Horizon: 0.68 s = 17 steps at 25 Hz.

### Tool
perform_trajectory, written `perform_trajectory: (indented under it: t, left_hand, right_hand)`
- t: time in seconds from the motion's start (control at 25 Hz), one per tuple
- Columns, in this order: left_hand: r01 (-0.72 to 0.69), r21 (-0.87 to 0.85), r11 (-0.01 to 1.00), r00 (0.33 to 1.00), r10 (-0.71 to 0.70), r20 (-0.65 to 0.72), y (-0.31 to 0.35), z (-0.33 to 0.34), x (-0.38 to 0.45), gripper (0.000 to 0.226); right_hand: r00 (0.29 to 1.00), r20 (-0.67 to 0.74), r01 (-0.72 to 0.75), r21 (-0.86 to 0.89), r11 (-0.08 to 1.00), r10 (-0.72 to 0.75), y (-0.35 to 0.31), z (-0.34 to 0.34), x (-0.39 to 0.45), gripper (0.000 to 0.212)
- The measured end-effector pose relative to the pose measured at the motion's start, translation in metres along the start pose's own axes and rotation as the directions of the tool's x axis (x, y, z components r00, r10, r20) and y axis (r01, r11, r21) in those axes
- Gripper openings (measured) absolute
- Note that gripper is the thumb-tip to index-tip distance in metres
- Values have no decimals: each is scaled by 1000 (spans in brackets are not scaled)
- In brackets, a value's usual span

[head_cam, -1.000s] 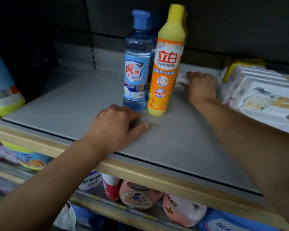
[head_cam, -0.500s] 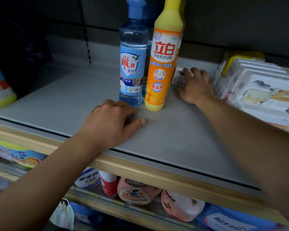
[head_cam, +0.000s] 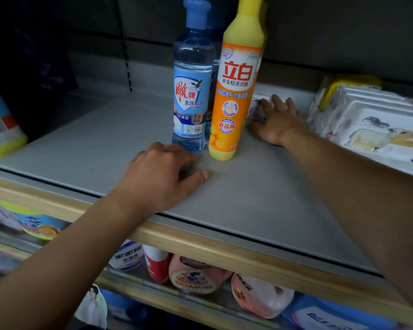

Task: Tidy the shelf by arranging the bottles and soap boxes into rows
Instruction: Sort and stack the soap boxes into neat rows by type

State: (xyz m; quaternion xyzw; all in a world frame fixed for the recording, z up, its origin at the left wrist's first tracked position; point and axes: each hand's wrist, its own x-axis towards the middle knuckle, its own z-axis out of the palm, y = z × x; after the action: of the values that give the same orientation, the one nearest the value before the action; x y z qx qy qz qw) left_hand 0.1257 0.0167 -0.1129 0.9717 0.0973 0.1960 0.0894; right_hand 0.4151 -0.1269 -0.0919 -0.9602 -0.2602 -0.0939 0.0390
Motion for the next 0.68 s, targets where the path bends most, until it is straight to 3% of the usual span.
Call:
perform_trajectory:
  t: [0.24,0.44,0.68]
  left_hand:
    - [49,-41,998,999,-49,20,4,-5,-2,45]
    - [9,-290,957,996,-35,-85,36,-12,-13,30]
    - [-132,-488,863,987,67,-148,131,5,0,26]
  right_hand:
    - [985,-145,120,171,978,-95,-22,-33,-93,59]
    - [983,-114,168,272,948,-141,4,-48,-205,52]
    - [992,16,-127,168,978,127,100,-52,-288,60]
